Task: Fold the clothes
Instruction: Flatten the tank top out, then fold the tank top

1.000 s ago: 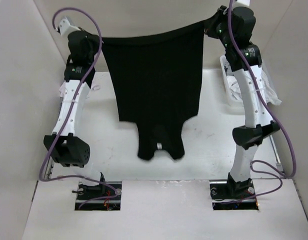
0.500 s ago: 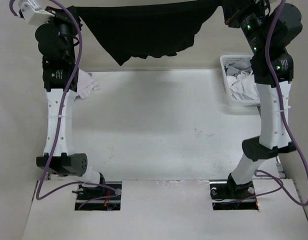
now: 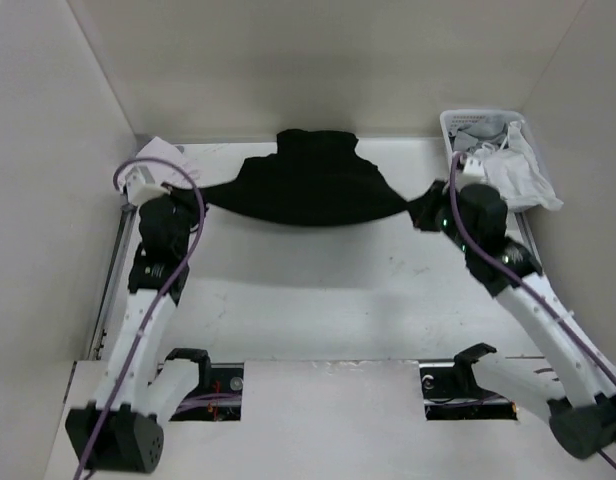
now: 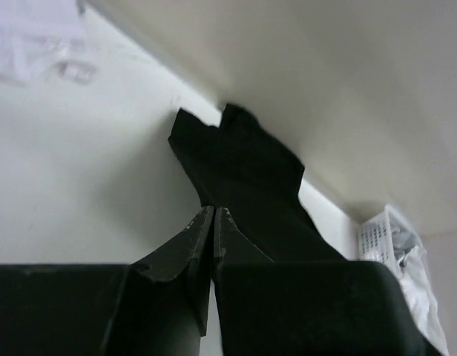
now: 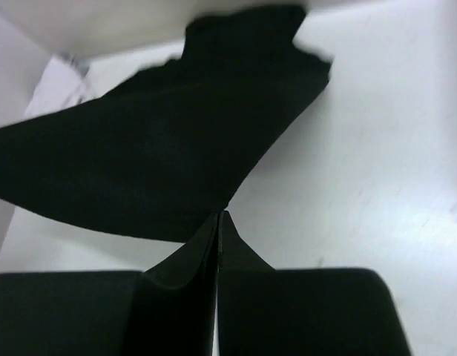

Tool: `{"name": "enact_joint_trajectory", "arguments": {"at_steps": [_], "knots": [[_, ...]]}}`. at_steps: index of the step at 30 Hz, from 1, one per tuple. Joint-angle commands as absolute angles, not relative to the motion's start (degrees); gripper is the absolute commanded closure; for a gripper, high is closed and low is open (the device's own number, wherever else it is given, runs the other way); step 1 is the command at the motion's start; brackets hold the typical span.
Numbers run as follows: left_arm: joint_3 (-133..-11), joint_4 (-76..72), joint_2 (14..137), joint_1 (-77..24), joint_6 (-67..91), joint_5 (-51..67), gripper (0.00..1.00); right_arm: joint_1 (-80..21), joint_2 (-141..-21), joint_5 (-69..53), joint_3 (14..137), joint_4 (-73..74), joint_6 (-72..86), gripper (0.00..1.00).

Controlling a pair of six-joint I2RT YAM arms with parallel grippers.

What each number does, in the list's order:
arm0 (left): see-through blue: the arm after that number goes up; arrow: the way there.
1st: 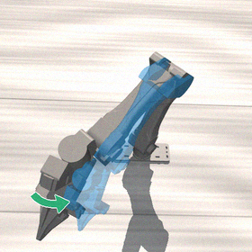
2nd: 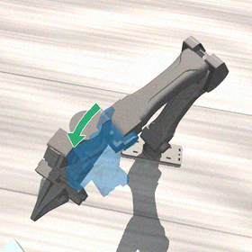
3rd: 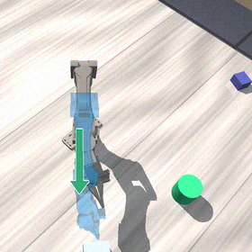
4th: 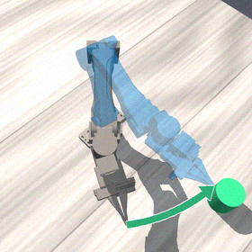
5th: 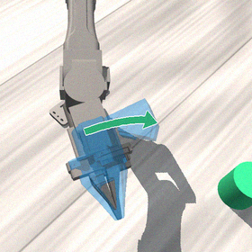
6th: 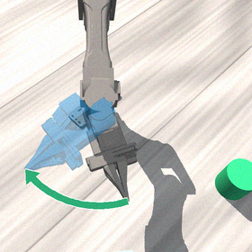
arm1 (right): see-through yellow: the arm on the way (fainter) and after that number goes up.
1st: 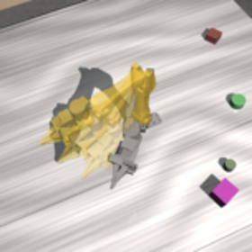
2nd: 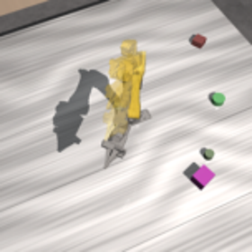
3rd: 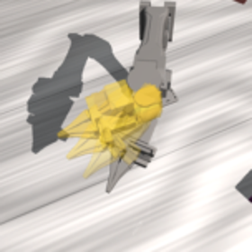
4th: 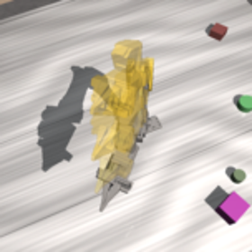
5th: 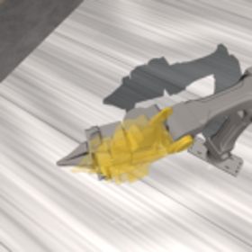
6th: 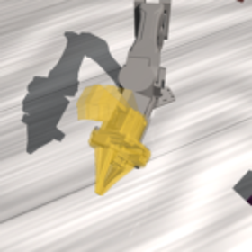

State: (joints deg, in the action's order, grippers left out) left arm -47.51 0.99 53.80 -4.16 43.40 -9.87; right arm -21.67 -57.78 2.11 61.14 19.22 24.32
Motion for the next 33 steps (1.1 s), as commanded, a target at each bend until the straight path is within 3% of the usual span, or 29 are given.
{"name": "enact_joint_trajectory", "arguments": {"at_steps": [1,9,13,16,19,26,33], "knots": [[-41.76,3.31,40.29,-3.82,45.71,-9.94,0.98,-28.32,-45.03,5.18,51.01,14.93,31.09,0.99],[-30.42,34.68,18.65,-5.58,49.91,-8.27,0.98,-48.26,-27.7,7.99,26.74,27.06,53.14,1.0],[-28.56,41.48,14.77,-7.94,55.8,-8.87,0.98,-60.22,-23.82,12.38,25.05,31.28,61.16,1.0],[-31.1,39.65,16.16,-8.74,56.52,-12.82,0.98,-65.07,-27.84,17.21,28.64,33.31,61.01,1.0],[-33.48,30.71,23.87,-8.57,54.5,-14.76,0.98,-59.66,-36.88,17.76,34.26,30.6,54.25,1.0],[-40.76,3.46,50.49,-6.37,55.37,-15.46,0.99,-32.94,-57.97,4.76,46.82,13.29,38.51,1.0],[-57.8,-12.64,80.73,-4.97,54.41,-17.31,0.99,-21.24,-85.57,-1.4,69.4,6.42,33.93,1.0]]}}
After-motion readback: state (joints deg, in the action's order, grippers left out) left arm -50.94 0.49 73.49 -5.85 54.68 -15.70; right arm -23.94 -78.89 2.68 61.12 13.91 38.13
